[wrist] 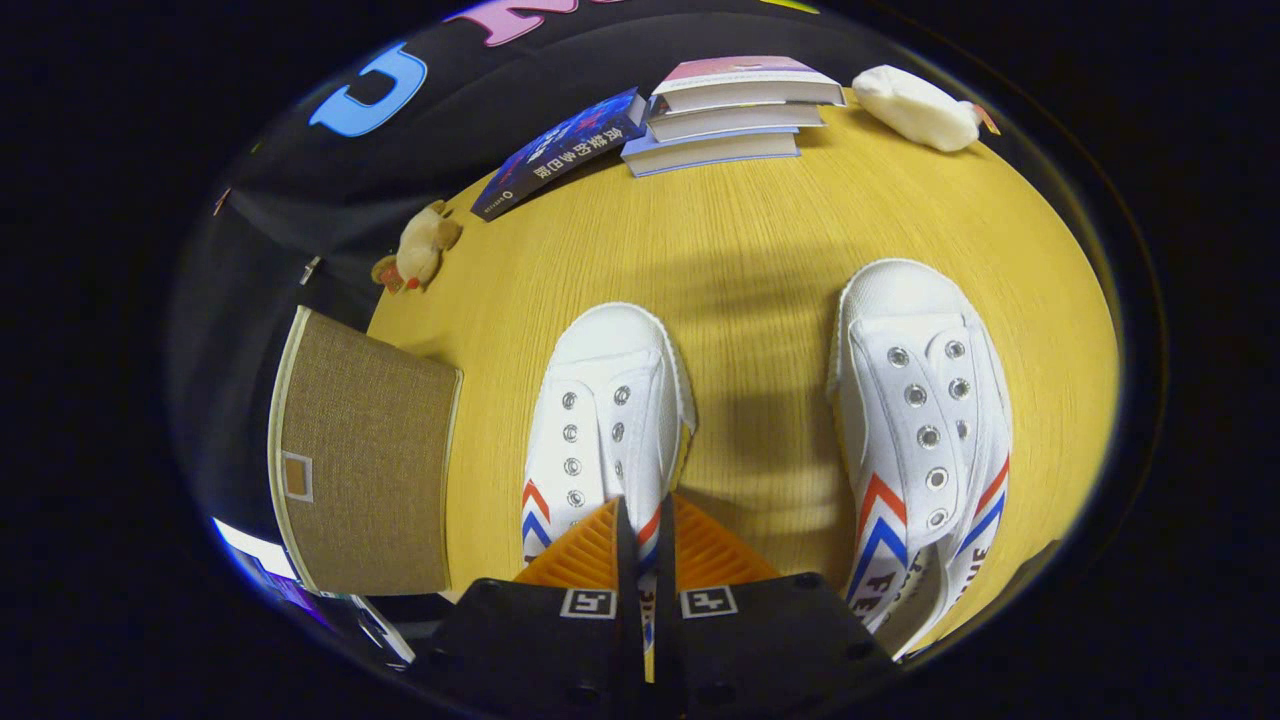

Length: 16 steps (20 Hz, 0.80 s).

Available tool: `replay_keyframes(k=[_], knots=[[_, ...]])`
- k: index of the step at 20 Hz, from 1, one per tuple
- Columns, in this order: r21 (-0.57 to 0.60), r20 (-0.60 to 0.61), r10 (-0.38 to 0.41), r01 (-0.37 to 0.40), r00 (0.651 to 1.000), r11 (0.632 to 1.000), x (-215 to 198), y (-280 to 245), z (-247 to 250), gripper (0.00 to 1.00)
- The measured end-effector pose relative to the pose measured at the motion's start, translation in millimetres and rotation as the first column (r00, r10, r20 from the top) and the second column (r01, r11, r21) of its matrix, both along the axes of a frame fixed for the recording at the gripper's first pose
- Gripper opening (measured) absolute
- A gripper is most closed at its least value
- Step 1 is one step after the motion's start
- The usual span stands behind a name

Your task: Open the storage box then place both shoes into the box .Put the left shoe in first, then the right shoe, with the right side of both shoes facing outward in a uniform manner.

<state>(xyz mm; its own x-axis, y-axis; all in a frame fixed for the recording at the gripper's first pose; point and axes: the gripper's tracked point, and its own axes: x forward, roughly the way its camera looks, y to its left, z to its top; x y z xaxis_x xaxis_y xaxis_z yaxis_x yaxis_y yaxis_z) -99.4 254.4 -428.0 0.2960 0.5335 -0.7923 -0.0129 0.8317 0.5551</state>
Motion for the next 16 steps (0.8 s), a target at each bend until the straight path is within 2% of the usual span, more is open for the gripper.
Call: replay_keyframes(k=[4, 9, 11, 16], knots=[[0.053, 0.004, 0.004, -0.004, 1.0, 0.999, -9.6, 4.7, 22.3, 0.08], [0.02, -0.003, -0.085, 0.085, 0.996, 0.996, -0.3, -6.7, 64.7, 0.08], [0.016, 0.002, -0.107, 0.107, 0.994, 0.994, 6.8, -5.6, 90.5, 0.08], [0.127, 0.057, -0.142, 0.133, 0.988, 0.983, 28.4, 28.5, 180.2, 0.08]])
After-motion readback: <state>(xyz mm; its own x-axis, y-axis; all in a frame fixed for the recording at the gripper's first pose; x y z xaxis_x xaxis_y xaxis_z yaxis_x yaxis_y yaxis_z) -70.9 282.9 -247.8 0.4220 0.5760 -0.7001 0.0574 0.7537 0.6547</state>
